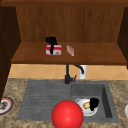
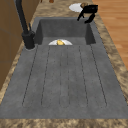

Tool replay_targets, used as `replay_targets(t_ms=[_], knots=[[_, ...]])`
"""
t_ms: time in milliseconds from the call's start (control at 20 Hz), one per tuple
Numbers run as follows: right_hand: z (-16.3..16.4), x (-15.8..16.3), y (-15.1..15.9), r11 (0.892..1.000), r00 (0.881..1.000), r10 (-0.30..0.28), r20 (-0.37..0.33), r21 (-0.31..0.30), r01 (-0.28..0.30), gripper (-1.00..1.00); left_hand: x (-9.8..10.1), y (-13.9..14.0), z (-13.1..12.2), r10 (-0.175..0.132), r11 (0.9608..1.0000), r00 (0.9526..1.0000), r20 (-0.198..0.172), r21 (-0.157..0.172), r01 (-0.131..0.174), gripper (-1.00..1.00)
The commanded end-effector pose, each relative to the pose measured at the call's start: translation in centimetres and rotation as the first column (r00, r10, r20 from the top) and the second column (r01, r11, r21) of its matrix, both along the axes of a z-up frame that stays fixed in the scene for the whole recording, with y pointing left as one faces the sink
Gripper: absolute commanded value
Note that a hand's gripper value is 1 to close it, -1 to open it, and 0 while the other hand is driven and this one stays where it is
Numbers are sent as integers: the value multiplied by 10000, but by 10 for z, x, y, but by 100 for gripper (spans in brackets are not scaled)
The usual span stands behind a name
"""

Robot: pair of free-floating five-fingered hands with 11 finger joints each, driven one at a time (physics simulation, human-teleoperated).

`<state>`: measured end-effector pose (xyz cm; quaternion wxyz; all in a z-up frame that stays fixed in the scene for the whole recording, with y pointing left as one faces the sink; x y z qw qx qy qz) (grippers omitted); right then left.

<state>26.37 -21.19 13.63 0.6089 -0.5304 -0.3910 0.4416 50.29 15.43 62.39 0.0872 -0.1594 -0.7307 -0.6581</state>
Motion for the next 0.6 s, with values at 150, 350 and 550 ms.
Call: replay_targets(t_ms=[150, 350, 550], knots=[[0, 0, 0, 10000, 10000, 0, 0, 0, 0, 0, 1, 0, 25, -498, 9985, 9939, 985, -158, 516, -100], [0, 0, 0, 10000, 10000, 0, 0, 0, 0, 0, 1, 1, 45, -186, 9998, 9962, 856, 10, 185, -100], [0, 0, 0, 10000, 10000, 0, 0, 0, 0, 0, -2, 10, 60, -245, 9997, 9971, 723, 110, 237, -100]])
